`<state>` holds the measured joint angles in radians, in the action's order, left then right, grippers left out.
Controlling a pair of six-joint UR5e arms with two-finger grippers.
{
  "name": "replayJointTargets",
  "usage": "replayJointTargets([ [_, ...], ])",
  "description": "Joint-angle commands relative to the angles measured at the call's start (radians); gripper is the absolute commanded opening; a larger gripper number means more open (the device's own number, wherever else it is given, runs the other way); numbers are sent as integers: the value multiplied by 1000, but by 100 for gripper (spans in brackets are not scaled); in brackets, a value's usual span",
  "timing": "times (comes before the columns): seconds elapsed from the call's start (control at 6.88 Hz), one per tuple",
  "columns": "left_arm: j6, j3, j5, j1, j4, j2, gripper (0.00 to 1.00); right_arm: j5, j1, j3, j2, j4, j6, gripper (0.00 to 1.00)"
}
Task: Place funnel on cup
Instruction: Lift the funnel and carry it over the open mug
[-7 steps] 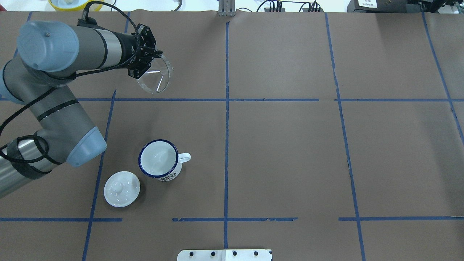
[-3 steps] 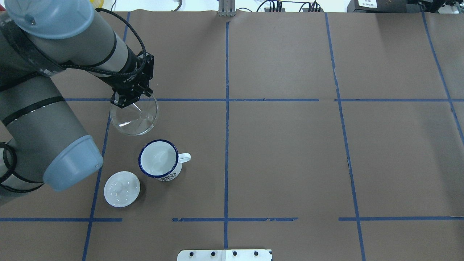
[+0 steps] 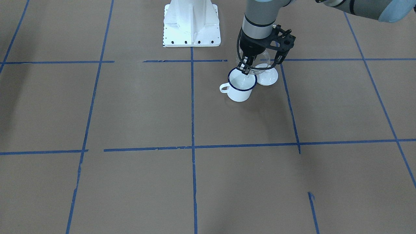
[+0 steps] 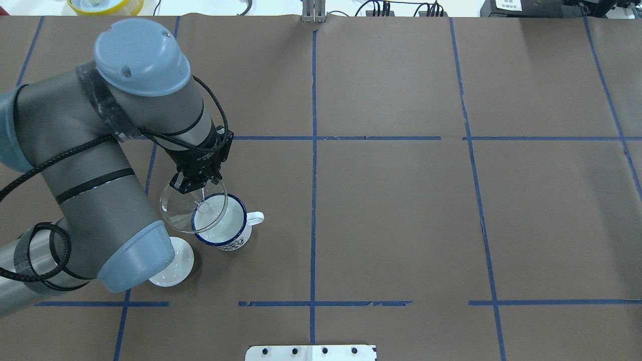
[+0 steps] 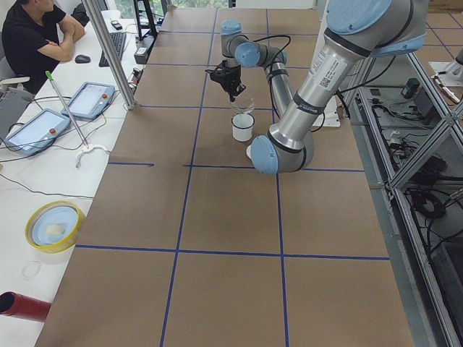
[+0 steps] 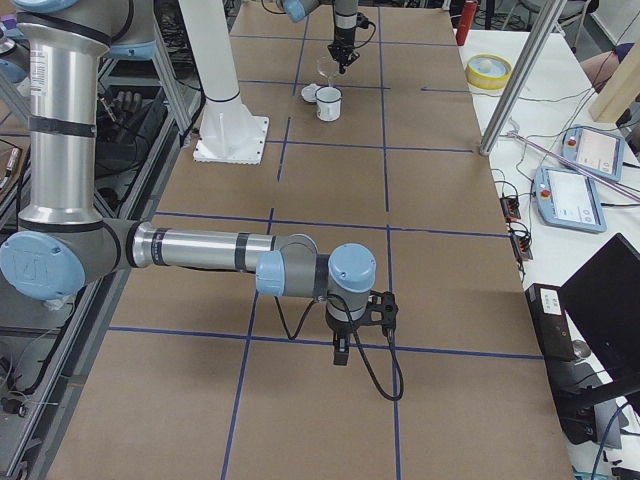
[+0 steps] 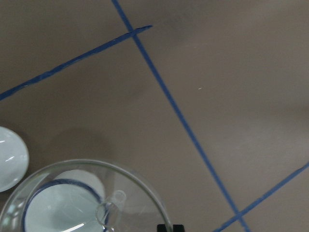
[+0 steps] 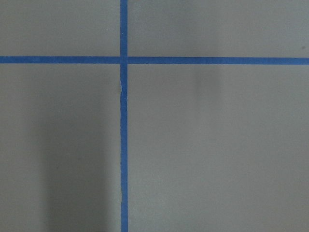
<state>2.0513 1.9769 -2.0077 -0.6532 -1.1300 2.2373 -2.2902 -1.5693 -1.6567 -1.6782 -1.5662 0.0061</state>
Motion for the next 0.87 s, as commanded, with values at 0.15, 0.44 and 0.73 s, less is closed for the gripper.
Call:
replayJointTargets([
  [0.15,-54,-80,1,18,-34,22,0,0,0,0,0,0,0,100],
  [0.44,-54,-93,4,76,-62,12,0,0,0,0,0,0,0,100],
  [0.73,-65,-93,10,76,-70,10,0,0,0,0,0,0,0,100],
])
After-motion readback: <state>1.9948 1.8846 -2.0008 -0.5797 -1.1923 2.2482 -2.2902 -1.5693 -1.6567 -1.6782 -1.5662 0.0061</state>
